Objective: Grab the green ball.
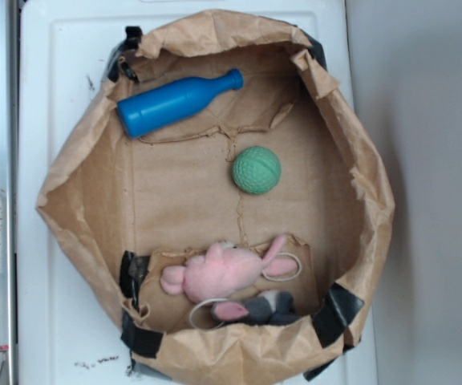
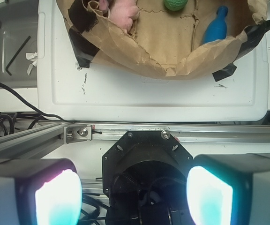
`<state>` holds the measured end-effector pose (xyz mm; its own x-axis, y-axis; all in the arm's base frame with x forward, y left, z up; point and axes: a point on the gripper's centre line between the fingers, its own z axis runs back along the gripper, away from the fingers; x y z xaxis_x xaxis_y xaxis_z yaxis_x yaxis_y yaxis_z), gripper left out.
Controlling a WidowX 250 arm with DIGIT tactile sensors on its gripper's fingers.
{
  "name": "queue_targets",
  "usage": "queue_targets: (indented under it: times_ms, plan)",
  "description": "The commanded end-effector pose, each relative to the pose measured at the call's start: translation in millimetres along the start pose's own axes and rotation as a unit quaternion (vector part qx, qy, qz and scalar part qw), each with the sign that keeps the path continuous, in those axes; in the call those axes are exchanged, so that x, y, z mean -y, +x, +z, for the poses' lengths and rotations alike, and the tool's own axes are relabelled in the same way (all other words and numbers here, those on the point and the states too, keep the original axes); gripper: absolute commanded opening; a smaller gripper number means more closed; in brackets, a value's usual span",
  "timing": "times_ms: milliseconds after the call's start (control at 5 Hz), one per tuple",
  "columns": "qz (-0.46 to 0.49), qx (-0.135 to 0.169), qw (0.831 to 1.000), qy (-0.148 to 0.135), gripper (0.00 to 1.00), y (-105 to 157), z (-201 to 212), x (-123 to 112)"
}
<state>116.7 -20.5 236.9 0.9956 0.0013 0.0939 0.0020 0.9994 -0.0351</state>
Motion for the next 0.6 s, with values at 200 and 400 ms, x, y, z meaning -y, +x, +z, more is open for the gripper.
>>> queue_targets:
  times_ms: [200,400]
  plan:
    - [0.034,0.018,0.999,0.000,1.00,47.1,4.6,-2.7]
    - [0.055,0.024,0.998,0.010,1.00,81.4,-0.9,-14.2]
